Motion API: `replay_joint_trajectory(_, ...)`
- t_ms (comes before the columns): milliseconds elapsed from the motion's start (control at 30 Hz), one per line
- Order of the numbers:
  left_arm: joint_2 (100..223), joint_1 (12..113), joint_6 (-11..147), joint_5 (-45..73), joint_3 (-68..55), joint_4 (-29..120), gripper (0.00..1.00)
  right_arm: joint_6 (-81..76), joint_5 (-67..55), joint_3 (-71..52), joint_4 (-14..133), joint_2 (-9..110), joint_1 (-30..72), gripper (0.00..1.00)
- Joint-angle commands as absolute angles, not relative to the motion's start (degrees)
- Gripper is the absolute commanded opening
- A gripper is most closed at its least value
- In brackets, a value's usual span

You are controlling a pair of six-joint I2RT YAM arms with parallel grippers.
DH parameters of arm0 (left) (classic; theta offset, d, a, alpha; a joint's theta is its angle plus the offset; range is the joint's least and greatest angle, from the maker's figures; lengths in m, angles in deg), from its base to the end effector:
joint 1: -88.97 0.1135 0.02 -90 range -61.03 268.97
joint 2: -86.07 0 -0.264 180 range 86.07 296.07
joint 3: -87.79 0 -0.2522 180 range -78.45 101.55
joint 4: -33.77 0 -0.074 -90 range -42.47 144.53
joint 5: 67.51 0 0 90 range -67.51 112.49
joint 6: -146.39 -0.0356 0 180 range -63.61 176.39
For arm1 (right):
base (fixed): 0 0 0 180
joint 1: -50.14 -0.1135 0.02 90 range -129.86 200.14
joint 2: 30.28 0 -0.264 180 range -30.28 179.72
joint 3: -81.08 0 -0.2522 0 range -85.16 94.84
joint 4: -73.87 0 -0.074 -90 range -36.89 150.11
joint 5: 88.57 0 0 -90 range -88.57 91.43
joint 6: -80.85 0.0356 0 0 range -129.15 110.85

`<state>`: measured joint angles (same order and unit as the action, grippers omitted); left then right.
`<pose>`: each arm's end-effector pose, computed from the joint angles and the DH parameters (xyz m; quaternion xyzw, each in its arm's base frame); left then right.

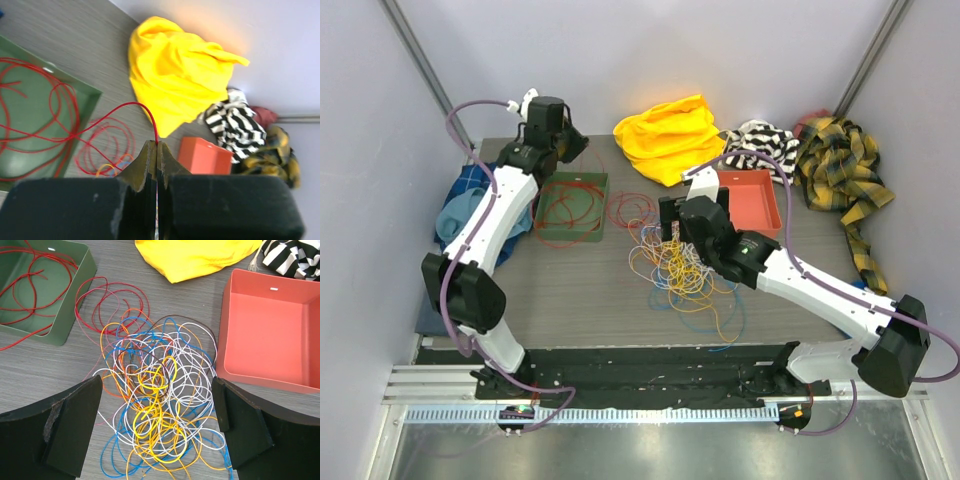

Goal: Untangle the cables

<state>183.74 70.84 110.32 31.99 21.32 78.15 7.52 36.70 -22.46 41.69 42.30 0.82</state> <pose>0.3760 -0.1169 0.3920 -0.3035 0.8021 -0.2421 0.4538 0.2003 0.2015 0.3336 -0.0809 0.8288 0.0480 0.5515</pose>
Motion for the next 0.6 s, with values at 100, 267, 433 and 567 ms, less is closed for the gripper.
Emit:
replay_joint_trajectory(100, 181.5, 70.0, 112.6, 31.1, 16.5, 74.3, 0.0, 8.5, 37.4, -22.9, 44.1, 41.6, 0.7, 1.0)
replay_joint_trajectory(267, 182.3, 75.2, 110.1, 33.6, 11.6, 74.7, 0.0, 7.9, 38.7, -24.4, 43.5, 39.6, 0.8, 1.0)
replay_joint_trajectory(433, 184.5, 79.7, 106.1, 37.9, 14.2, 76.5, 0.0, 8.2, 39.0, -25.4, 43.5, 39.0, 0.7, 1.0)
replay_joint_trajectory(567, 188.3, 79.7, 103.6, 36.3, 15.9, 78.9, 0.0, 8.4, 38.7, -25.5, 43.8, 40.2, 0.7, 1.0)
